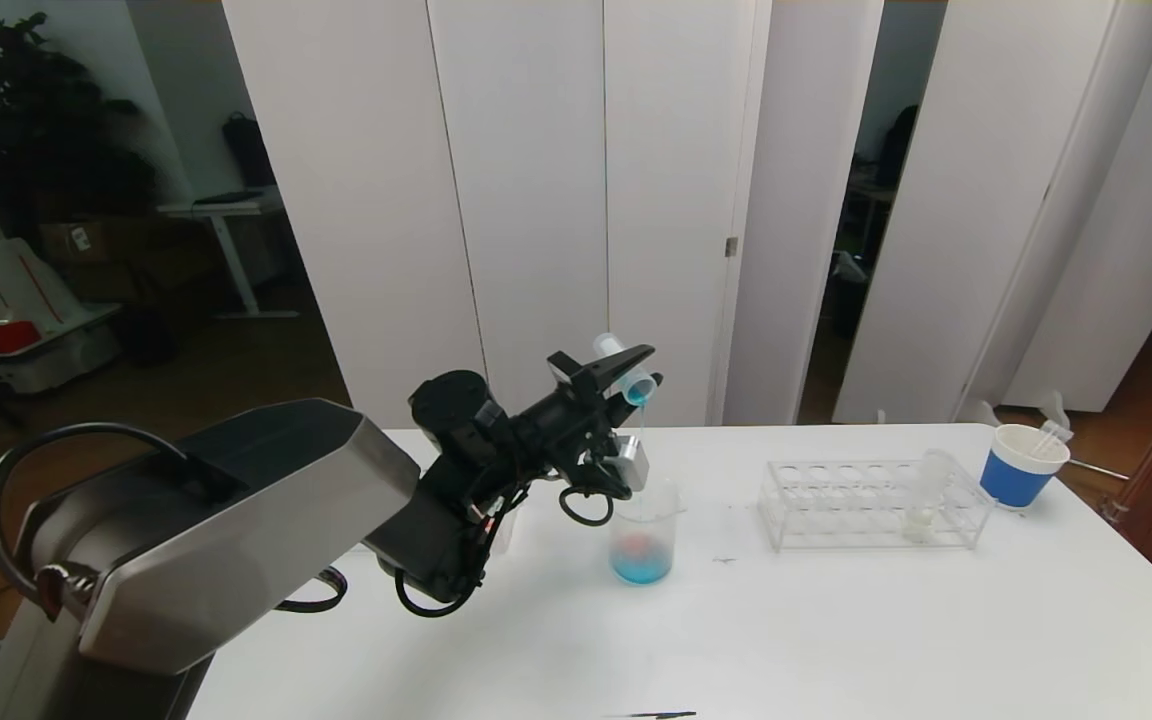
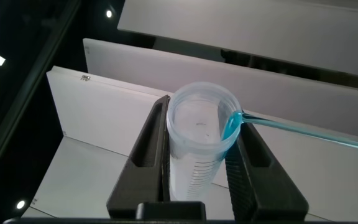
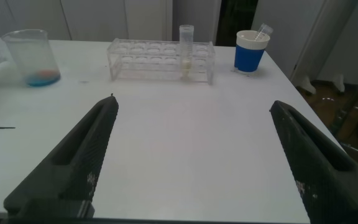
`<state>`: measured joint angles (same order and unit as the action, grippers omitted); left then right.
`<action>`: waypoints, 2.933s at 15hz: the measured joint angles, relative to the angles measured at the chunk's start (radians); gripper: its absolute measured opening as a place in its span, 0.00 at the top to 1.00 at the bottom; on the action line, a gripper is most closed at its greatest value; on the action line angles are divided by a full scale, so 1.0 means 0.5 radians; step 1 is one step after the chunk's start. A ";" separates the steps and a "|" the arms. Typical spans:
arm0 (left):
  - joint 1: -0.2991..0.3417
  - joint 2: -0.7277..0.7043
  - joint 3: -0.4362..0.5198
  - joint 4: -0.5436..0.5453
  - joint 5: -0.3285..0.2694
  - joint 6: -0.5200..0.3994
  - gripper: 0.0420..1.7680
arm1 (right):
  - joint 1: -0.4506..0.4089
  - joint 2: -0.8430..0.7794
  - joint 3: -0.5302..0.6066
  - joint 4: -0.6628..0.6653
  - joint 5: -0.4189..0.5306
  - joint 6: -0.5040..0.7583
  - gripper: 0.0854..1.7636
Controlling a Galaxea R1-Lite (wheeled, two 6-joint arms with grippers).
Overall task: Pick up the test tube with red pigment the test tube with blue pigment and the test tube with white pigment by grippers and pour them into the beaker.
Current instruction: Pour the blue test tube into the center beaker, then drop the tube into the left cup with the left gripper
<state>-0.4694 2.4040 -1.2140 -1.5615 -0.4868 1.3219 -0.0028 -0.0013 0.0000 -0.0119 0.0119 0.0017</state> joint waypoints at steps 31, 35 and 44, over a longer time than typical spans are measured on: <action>0.037 -0.232 0.068 0.469 0.463 -0.423 0.68 | -0.001 0.000 0.000 0.001 -0.001 -0.001 0.01; 0.009 -0.391 0.031 1.039 1.065 -1.097 0.68 | -0.001 0.000 0.000 0.000 0.000 0.000 0.01; -0.027 -0.914 -0.115 2.560 1.220 -2.633 0.68 | -0.001 0.000 0.000 0.001 0.000 0.000 0.01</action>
<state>-0.4830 1.9468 -1.2715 -0.2817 0.1230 0.0053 -0.0032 -0.0013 0.0000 -0.0115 0.0119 0.0017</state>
